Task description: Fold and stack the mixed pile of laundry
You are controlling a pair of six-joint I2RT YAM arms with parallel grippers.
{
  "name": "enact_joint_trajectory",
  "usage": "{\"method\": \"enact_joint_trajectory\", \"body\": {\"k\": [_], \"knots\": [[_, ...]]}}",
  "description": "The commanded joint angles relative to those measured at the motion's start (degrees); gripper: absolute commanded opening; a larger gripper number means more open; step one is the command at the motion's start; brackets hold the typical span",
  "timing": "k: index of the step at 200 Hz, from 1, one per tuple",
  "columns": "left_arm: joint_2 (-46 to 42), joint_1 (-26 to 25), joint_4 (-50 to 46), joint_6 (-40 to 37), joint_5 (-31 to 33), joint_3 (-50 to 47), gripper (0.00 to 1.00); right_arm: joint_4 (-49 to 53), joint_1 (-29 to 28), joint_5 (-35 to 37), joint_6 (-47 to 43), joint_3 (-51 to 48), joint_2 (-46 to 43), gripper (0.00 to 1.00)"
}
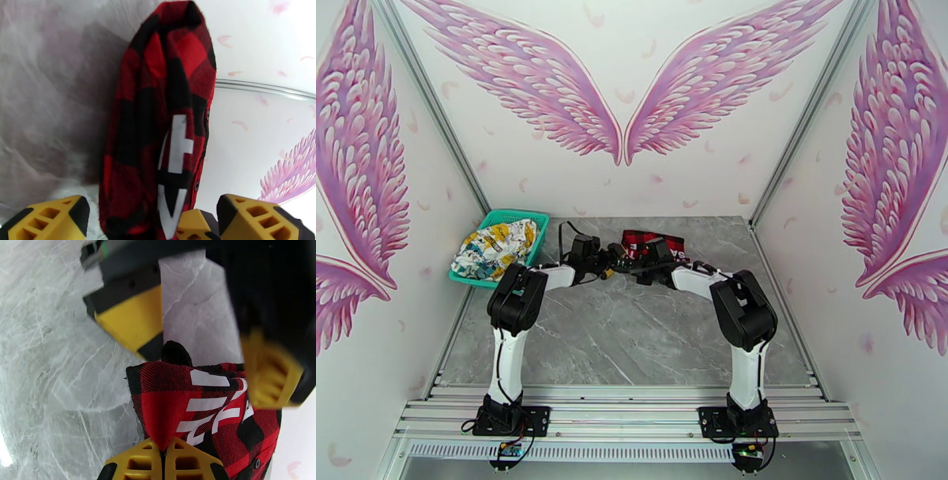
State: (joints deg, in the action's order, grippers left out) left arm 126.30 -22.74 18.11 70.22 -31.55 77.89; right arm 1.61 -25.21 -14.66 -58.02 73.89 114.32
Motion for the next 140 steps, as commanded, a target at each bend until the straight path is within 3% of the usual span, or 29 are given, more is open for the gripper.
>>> {"method": "enact_joint_trajectory", "body": {"k": [1, 37, 87, 130, 140], "knots": [[1.2, -0.2, 2.1, 5.9, 3.5, -1.5, 0.91, -2.0, 0.7, -2.6, 1.4, -1.0, -2.7, 0.0], [2.4, -1.4, 2.4, 9.5, 5.2, 0.1, 0.89, -2.3, 1.0, -3.7, 1.8, -1.4, -3.5, 0.0], [6.6, -3.6, 2.2, 12.4, 5.9, 6.3, 0.75, -3.1, 1.0, -4.5, 2.1, -2.3, -5.0, 0.0], [9.8, -4.2, 1.8, 13.0, 5.5, 10.3, 0.75, -2.7, 1.0, -5.4, 1.3, -3.7, -6.8, 0.0], [10.0, -4.1, 1.8, 13.0, 5.8, 10.9, 0.67, -2.4, 0.9, -5.5, 1.5, -3.9, -7.0, 0.0]]}}
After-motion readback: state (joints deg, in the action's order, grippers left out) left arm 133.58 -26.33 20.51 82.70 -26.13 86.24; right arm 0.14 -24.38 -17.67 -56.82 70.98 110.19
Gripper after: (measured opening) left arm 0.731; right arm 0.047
